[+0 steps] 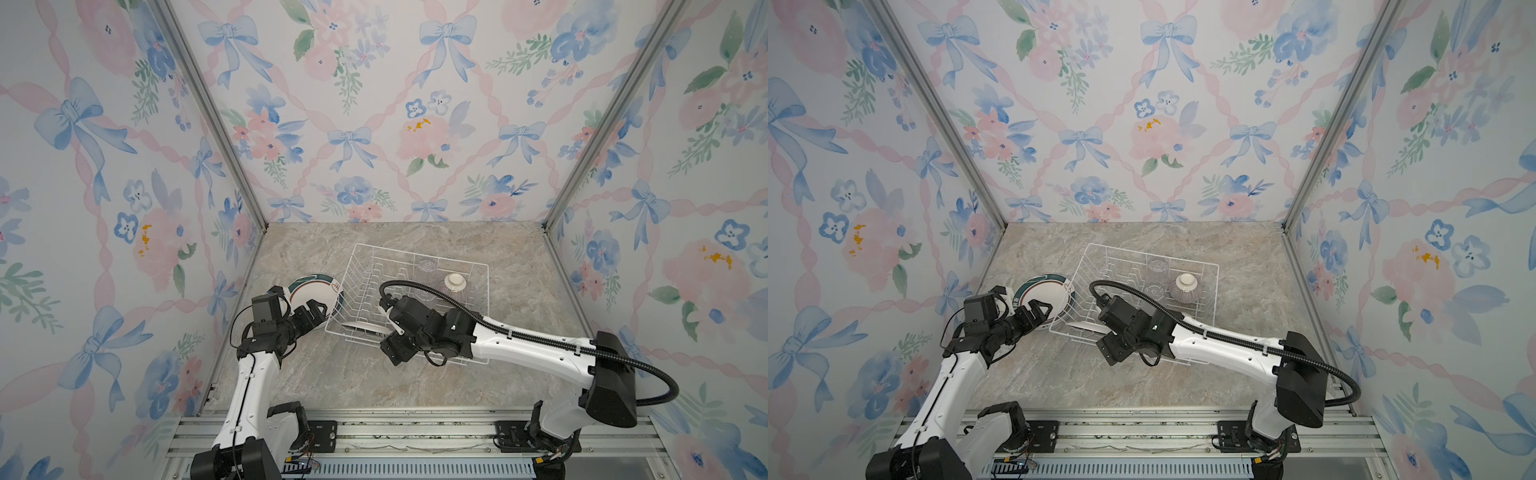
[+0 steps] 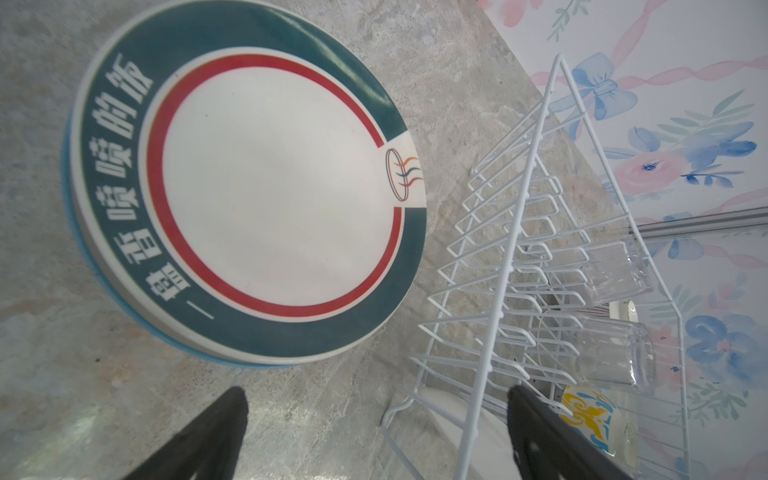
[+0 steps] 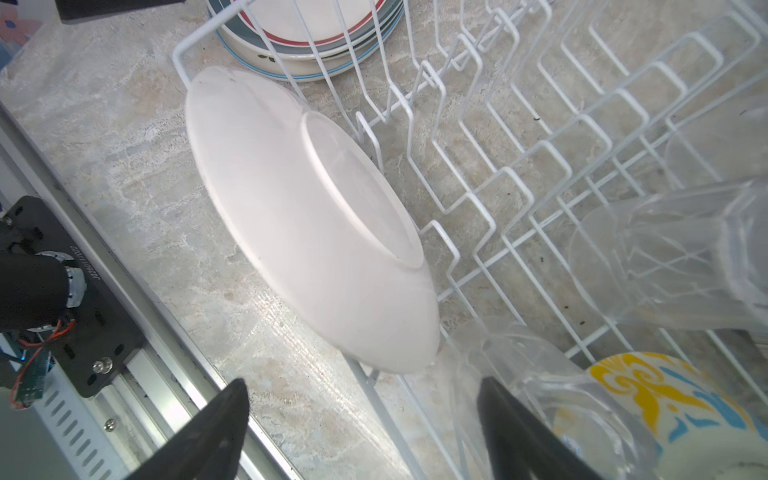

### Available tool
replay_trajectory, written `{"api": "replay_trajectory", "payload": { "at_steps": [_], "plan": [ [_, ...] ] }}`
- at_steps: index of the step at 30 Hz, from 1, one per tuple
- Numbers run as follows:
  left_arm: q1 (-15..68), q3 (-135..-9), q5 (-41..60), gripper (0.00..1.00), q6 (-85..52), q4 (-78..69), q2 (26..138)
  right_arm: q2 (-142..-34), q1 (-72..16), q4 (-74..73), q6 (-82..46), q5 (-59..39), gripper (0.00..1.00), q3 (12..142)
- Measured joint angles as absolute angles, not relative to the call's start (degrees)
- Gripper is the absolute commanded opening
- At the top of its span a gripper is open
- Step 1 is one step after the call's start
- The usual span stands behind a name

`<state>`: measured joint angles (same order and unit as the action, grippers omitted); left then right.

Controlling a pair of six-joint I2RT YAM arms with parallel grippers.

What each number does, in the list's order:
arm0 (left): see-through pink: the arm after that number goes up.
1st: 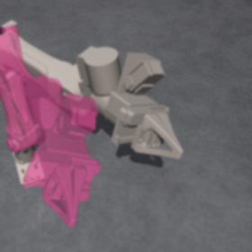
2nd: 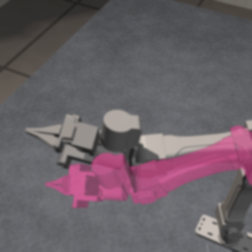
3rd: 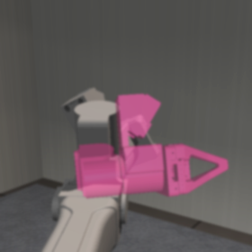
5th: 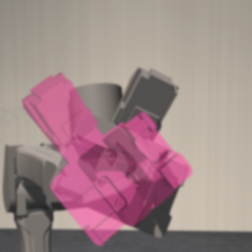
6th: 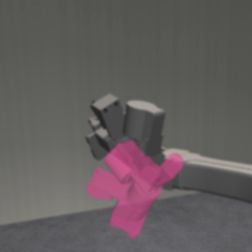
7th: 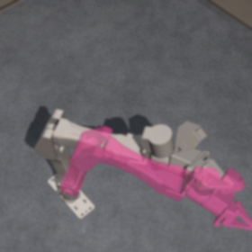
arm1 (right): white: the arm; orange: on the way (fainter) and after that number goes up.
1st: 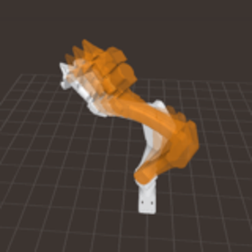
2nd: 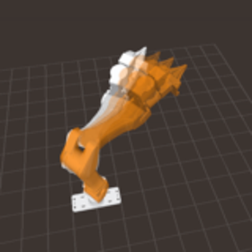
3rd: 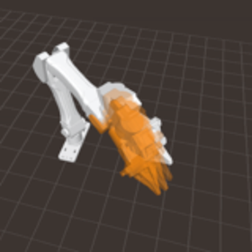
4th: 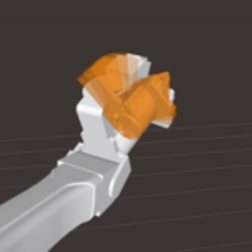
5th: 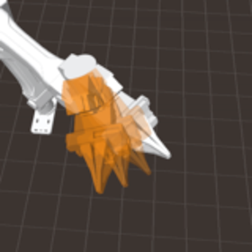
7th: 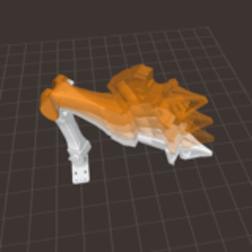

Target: Unload the mixed dishes from the dish rack

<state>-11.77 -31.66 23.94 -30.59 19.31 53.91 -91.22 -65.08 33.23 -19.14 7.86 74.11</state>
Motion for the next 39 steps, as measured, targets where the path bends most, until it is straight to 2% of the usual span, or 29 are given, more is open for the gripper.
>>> {"api": "replay_trajectory", "payload": {
  "at_steps": [13, 25, 36, 39],
  "plan": [
    [-11.77, -31.55, 23.9, 0.98, -30.57, 19.33, 52.82, -97.45, -65.04, 33.87, -18.13, 11.31, 0.63, 80.34],
    [-11.77, -31.33, 23.86, 0.98, -30.57, 19.31, 52.8, -102.74, -65.04, 36.99, -15.59, 15.42, 0.33, 83.7],
    [-11.77, -31.27, 23.73, 0.98, -30.57, 19.31, 52.66, -103.15, -64.88, 39.72, -11.38, 20.95, 0.16, 85.41],
    [-11.77, -31.27, 23.62, 0.98, -30.57, 19.31, 52.71, -103.15, -64.88, 40.53, -9.98, 22.41, 0.15, 85.49]
  ]
}}
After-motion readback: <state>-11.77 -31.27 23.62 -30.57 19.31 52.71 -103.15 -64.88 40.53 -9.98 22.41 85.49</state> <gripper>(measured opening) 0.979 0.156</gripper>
